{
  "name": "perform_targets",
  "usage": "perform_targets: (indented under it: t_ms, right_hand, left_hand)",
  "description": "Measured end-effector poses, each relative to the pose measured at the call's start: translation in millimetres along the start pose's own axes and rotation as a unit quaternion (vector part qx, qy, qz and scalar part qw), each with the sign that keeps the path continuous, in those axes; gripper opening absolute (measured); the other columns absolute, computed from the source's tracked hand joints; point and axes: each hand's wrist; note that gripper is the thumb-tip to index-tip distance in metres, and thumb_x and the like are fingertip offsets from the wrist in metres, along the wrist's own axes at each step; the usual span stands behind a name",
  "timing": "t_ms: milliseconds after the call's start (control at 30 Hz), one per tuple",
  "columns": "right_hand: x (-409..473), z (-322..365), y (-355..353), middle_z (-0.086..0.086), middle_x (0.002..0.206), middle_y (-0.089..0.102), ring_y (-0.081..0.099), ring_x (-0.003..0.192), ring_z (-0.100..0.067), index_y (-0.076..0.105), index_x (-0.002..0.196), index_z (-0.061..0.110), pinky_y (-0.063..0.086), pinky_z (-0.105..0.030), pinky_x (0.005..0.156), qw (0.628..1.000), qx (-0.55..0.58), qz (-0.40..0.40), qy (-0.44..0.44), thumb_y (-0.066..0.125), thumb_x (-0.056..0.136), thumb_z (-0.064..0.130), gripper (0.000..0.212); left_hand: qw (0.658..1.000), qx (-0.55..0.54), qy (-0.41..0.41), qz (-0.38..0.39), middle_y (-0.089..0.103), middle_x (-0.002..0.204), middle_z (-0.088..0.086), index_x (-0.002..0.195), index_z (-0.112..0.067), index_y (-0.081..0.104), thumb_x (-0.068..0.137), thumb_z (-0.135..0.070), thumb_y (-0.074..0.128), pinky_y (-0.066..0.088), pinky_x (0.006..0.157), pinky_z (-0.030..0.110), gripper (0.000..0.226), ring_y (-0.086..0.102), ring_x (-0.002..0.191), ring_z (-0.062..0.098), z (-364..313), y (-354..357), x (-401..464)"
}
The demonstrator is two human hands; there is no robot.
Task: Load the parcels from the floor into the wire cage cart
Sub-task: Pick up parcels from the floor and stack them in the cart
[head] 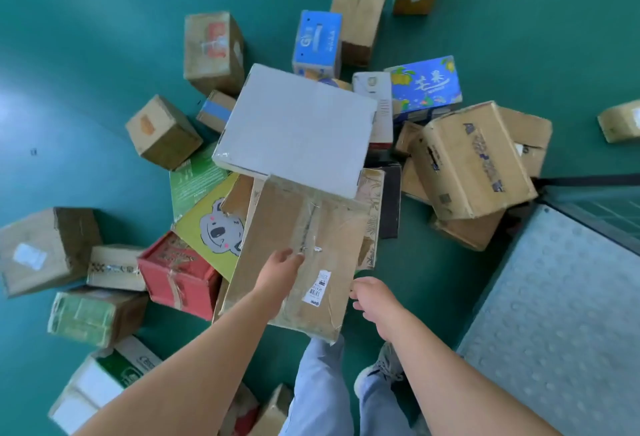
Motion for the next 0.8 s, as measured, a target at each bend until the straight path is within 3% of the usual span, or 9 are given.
perform_targets:
  t_ms: [67,167,267,333,467,567,633,733,800]
  right_hand:
    - [8,15,4,0.0,0.086,0.056,0.05,0.087,-0.022,0.062,0.087,0.015,0.039,-0.029,0.071,1.0,-0.022,0.004,0.001,0.046,0.097,0.013,0.019]
    - [22,42,0,-0.001,0.1,0.059,0.056,0.098,-0.022,0.063,0.1,0.021,0.048,-0.035,0.086,0.999,-0.045,-0.006,-0.005,0.046,0.094,0.02,0.018]
    - [42,69,-8,0.002,0.09,0.053,0.051,0.083,-0.019,0.057,0.093,0.027,0.044,-0.031,0.072,0.998,-0.054,-0.029,-0.02,0.048,0.089,0.024,0.01]
    - [55,92,-14,0.001,0.092,0.055,0.052,0.084,-0.019,0.061,0.104,0.023,0.044,-0.032,0.077,0.997,-0.051,-0.05,-0.029,0.049,0.096,0.023,0.015]
    - [92,129,-26,-0.002,0.12,0.057,0.053,0.106,-0.023,0.056,0.133,0.019,0.044,-0.038,0.092,0.994,-0.056,-0.079,-0.056,0.049,0.104,0.026,0.031]
    - [123,152,-33,-0.004,0.132,0.056,0.047,0.105,-0.021,0.053,0.14,0.016,0.042,-0.041,0.095,0.99,-0.072,-0.096,-0.072,0.049,0.105,0.027,0.037]
    - [146,164,-37,-0.002,0.126,0.056,0.048,0.1,-0.019,0.053,0.139,0.017,0.042,-0.038,0.09,0.988,-0.071,-0.104,-0.084,0.048,0.105,0.026,0.035]
    - [181,177,-35,-0.001,0.123,0.058,0.051,0.092,-0.015,0.054,0.128,0.022,0.041,-0.035,0.084,0.989,-0.066,-0.103,-0.084,0.049,0.105,0.027,0.024]
    - [201,182,-31,-0.005,0.128,0.056,0.049,0.102,-0.02,0.05,0.13,0.019,0.039,-0.037,0.09,0.994,-0.057,-0.078,-0.057,0.051,0.104,0.03,0.029]
  left_hand:
    - [1.0,-0.019,-0.008,-0.009,0.056,0.141,0.002,0.15,-0.019,0.047,0.102,-0.035,0.057,0.044,0.097,0.036,0.051,0.055,0.115,0.023,8,-9,14]
    - [0.999,-0.035,-0.004,-0.02,0.053,0.148,0.003,0.151,-0.019,0.046,0.103,-0.035,0.056,0.043,0.107,0.041,0.051,0.054,0.128,0.024,8,-16,30]
    - [0.997,-0.055,0.009,-0.043,0.054,0.147,0.001,0.151,-0.02,0.045,0.104,-0.033,0.055,0.045,0.106,0.042,0.05,0.055,0.122,0.021,-3,-22,45]
    - [0.995,-0.061,0.029,-0.073,0.055,0.147,-0.001,0.151,-0.021,0.045,0.104,-0.034,0.055,0.048,0.097,0.037,0.05,0.058,0.118,0.019,-15,-27,59]
    - [0.987,-0.049,0.058,-0.14,0.057,0.141,-0.007,0.15,-0.025,0.046,0.102,-0.034,0.053,0.043,0.066,0.024,0.049,0.06,0.088,0.004,-40,-38,101]
    - [0.976,-0.055,0.068,-0.202,0.059,0.137,-0.004,0.146,-0.025,0.05,0.098,-0.033,0.052,0.051,0.085,0.033,0.048,0.062,0.111,0.017,-63,-51,138]
    - [0.968,-0.054,0.071,-0.236,0.061,0.133,-0.003,0.143,-0.025,0.053,0.095,-0.031,0.052,0.051,0.096,0.041,0.049,0.061,0.117,0.021,-80,-60,167]
    - [0.969,-0.053,0.055,-0.236,0.052,0.142,0.001,0.153,-0.026,0.039,0.093,-0.029,0.052,0.044,0.089,0.036,0.061,0.058,0.122,0.027,-102,-67,209]
    - [0.97,-0.036,0.041,-0.237,0.029,0.161,0.004,0.161,-0.029,0.023,0.096,-0.027,0.054,0.04,0.085,0.031,0.072,0.048,0.134,0.03,-113,-72,233]
Point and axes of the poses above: each hand's wrist, its own x-axis towards the middle knuckle, its own y-axis out of the palm, z = x × y
